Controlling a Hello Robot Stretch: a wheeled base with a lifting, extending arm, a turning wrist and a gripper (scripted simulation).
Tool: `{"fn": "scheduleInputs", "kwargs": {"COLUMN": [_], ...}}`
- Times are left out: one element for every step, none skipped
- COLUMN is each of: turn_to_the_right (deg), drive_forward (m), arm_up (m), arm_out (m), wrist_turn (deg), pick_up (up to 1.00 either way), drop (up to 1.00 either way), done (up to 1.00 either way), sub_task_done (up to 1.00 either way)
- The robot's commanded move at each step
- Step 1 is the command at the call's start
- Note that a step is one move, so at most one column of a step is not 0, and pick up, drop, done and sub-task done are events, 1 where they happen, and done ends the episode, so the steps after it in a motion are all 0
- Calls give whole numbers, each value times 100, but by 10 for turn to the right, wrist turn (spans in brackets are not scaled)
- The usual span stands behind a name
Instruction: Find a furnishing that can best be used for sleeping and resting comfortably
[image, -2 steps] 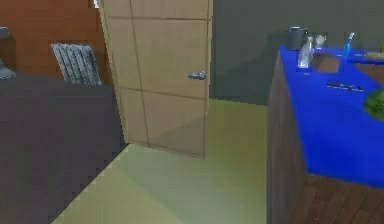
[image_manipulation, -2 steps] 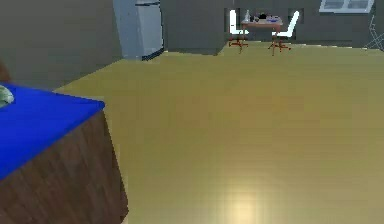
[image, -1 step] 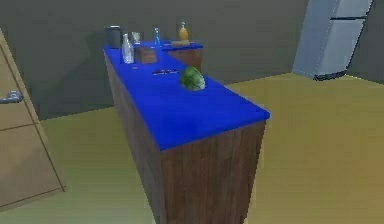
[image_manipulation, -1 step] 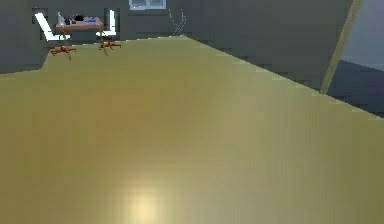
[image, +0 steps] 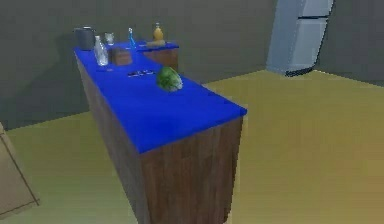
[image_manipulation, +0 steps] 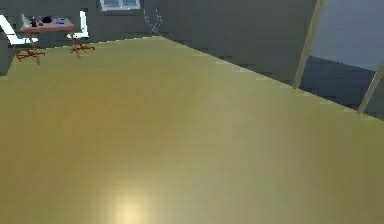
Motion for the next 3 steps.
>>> {"fn": "scheduleInputs", "kwargs": {"turn_to_the_right": [0, -450, -120], "drive_forward": [5, 0, 0], "arm_up": [0, 0, 0], "arm_out": [0, 0, 0], "wrist_turn": [0, 0, 0], "pick_up": [0, 0, 0], "drop": [0, 0, 0], "done": [0, 0, 0], "sub_task_done": [0, 0, 0]}}
